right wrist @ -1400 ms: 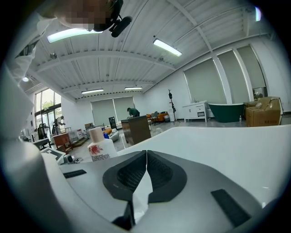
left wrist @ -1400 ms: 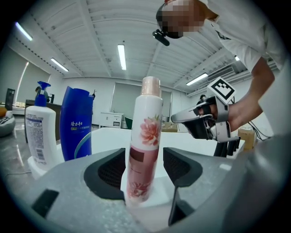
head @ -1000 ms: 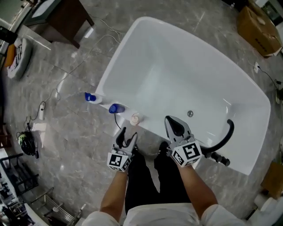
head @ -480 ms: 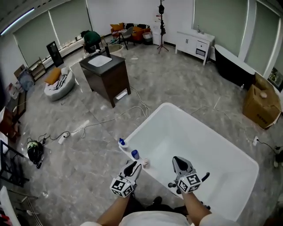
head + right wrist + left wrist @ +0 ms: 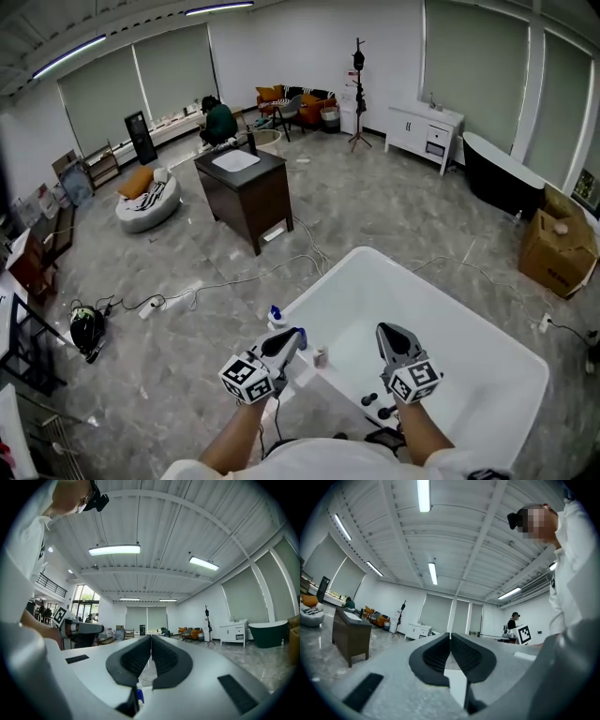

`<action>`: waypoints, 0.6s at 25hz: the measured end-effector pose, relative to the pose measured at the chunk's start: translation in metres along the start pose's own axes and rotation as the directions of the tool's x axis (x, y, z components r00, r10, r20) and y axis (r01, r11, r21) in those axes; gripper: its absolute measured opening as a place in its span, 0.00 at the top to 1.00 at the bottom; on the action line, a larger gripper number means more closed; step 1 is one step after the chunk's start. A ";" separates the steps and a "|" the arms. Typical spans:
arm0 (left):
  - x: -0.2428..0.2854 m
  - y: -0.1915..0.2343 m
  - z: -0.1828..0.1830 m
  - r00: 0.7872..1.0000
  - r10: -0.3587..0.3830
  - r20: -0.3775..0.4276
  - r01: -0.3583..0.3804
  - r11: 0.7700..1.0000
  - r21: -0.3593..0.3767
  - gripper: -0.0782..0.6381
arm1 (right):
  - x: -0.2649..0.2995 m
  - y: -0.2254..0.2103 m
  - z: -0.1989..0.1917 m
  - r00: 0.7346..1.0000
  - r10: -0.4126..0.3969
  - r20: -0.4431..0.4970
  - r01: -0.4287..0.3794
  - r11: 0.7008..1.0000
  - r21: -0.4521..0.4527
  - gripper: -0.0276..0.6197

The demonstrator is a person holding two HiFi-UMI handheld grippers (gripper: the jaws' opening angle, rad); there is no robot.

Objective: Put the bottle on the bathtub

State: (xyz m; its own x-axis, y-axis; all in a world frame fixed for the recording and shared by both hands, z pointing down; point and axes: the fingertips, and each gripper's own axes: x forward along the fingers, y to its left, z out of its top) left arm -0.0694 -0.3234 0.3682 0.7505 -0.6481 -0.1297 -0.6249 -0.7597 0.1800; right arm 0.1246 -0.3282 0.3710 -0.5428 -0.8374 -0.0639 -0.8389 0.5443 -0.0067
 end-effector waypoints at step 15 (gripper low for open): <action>-0.161 -0.051 0.066 0.990 -0.078 0.121 0.081 0.996 -0.022 0.87 | -0.071 0.147 0.029 0.999 0.010 0.034 -0.010 1.000 0.014 0.94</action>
State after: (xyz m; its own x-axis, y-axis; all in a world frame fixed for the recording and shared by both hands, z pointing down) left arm -0.1731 -0.1837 0.3152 0.7652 -0.5889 -0.2600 -0.5573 -0.8082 0.1904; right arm 0.0410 -0.1873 0.3456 -0.5492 -0.8300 -0.0974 -0.8327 0.5533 -0.0198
